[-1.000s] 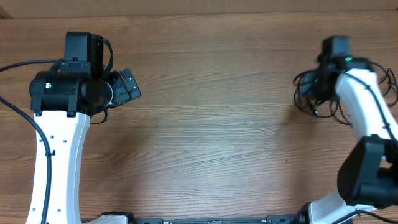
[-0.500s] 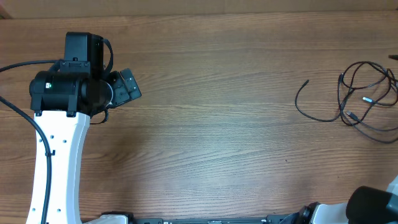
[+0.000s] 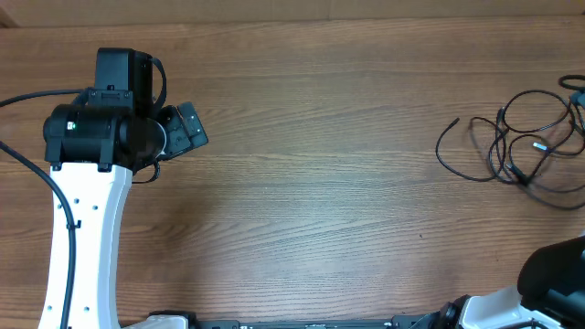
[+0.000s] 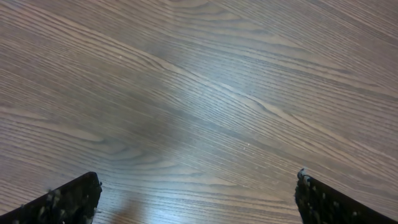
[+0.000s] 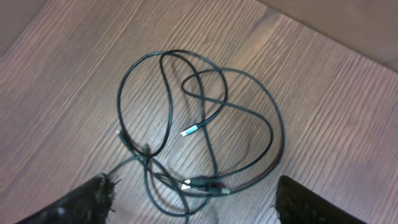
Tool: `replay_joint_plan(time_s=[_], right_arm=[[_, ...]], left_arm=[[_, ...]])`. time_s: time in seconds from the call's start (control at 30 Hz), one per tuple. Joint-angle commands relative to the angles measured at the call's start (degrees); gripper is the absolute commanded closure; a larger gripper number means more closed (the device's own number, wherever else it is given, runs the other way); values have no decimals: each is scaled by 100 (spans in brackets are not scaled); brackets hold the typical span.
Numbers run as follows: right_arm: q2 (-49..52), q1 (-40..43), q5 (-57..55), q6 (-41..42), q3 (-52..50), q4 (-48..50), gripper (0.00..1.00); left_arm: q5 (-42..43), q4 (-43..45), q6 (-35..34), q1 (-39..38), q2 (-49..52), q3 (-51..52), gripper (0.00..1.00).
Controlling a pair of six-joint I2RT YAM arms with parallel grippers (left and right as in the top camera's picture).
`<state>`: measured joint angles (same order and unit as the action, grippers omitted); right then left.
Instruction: Untangle cables
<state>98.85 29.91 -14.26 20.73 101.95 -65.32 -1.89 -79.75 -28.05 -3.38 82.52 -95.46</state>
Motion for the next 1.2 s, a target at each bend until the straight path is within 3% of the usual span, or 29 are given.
replay_joint_plan(time_s=[0.0, 0.2, 0.37, 0.47, 0.67, 0.8, 0.97, 1.17], right_arm=[[-90, 4, 693, -162, 35, -50, 16], [-90, -166, 3010, -1624, 35, -321, 11], [-101, -684, 3106, -2203, 37, -708, 0], [-101, -1193, 3082, -2404, 37, -999, 0], [-101, -2118, 2800, -2094, 37, -1349, 0], [-101, -2608, 1923, -1596, 37, -1545, 0], [-129, -3086, 1569, -1360, 31, -1895, 0], [-754, -3434, 1558, -1320, -485, -1746, 0]], left_arm=[[46, -17, 129, -17, -2, 24, 0], [44, 190, 267, -17, -2, 24, 0], [48, 734, 859, -87, 0, 24, 0], [48, 918, 1270, -192, 26, 22, 0], [50, 551, 1834, -498, 216, 24, 1], [-24, -142, 1974, -730, 514, 24, 0], [-212, -938, 1268, -688, 782, 26, 1], [-212, -1329, 1082, -608, 610, 39, 0]])
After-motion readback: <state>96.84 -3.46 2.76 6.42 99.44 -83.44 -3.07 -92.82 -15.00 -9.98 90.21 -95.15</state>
